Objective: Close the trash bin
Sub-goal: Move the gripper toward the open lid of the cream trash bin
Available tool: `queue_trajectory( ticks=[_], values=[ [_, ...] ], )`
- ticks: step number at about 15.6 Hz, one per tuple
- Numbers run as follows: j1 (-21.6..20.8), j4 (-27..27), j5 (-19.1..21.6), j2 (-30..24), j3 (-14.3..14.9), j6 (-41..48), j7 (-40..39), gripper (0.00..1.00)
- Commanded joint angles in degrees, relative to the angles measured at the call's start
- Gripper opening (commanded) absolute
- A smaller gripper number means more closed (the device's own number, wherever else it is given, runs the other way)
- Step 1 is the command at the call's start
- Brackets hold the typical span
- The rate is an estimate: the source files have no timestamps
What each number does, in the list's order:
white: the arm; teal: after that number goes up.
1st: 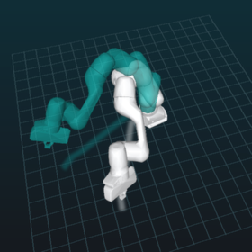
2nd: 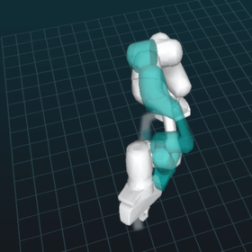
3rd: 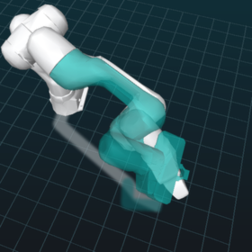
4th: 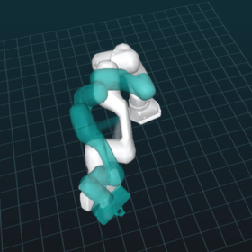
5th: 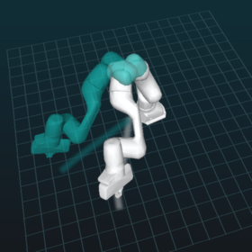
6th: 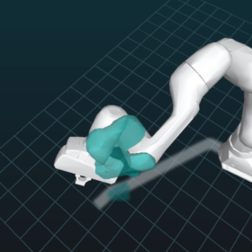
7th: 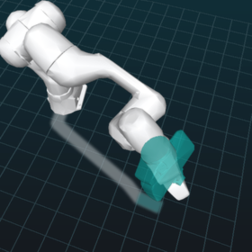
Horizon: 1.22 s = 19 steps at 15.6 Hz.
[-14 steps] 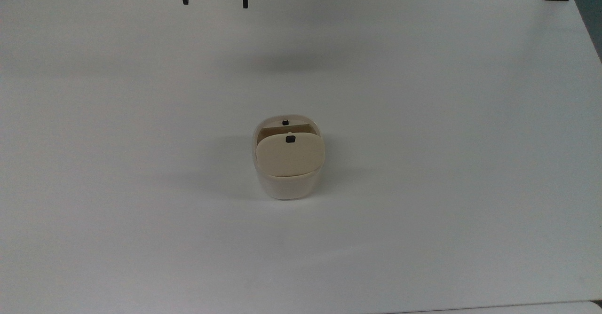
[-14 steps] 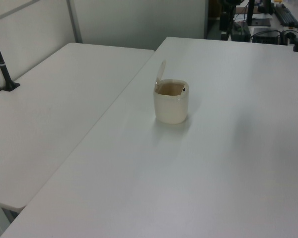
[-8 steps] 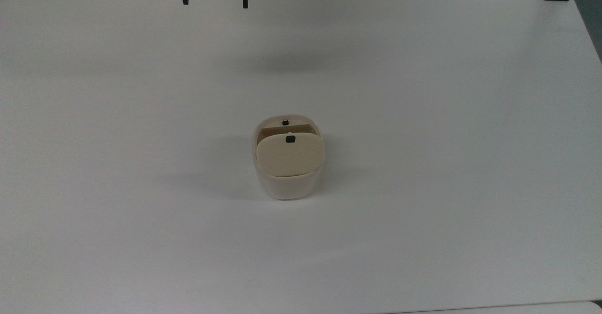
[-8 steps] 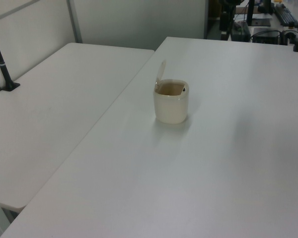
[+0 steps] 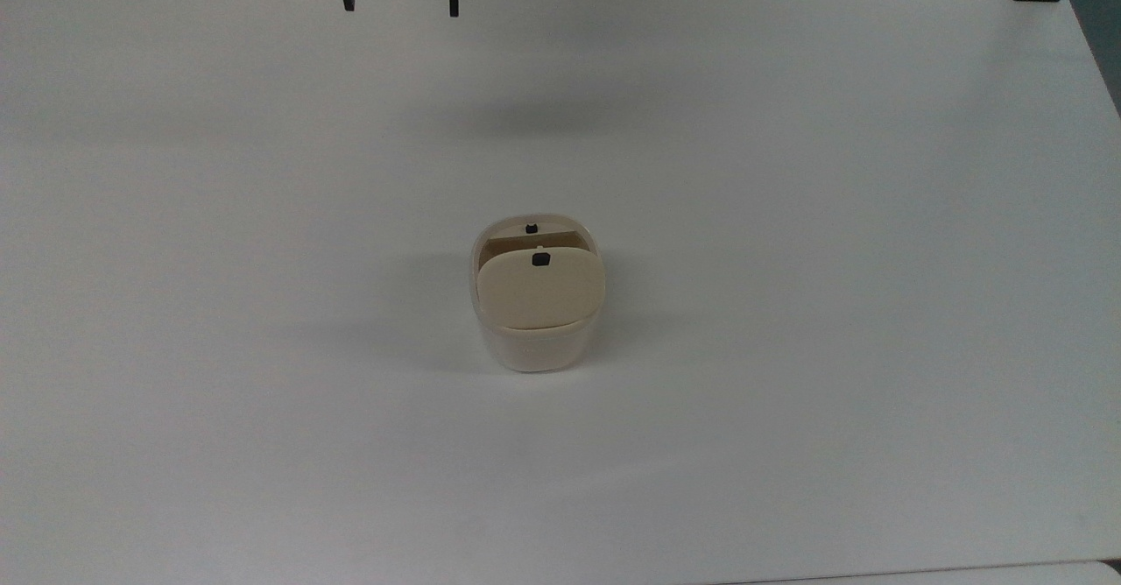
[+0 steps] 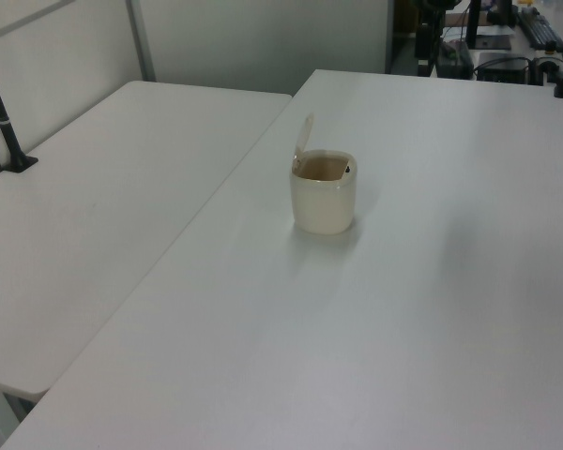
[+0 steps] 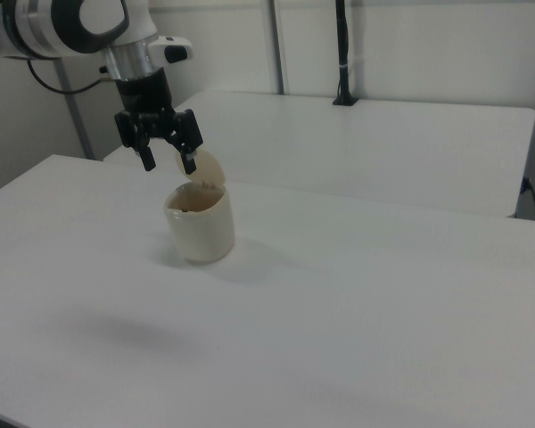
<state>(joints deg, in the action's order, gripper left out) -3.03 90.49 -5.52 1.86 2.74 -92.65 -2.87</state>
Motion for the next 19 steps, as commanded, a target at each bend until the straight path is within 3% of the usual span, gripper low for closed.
queue_trajectory(
  ticks=[1, 3, 5, 12, 16, 19],
  values=[
    [0.21, 1.27, 0.16, -1.24, -0.02, 0.36, -3.19, 0.32],
    [0.21, 1.27, 0.16, -1.15, -0.02, 0.19, -3.46, 0.17],
    [0.21, 1.27, 0.16, -1.07, -0.02, 0.18, -3.46, 0.13],
    [-0.05, 0.31, 0.24, 0.87, -0.10, -2.97, -3.55, 0.09],
    [-0.31, 0.04, 0.86, 2.01, -0.54, -12.10, -3.37, 0.08],
    [-0.49, -0.49, 3.57, 2.45, -0.81, -16.15, -3.46, 0.08]
  ],
)
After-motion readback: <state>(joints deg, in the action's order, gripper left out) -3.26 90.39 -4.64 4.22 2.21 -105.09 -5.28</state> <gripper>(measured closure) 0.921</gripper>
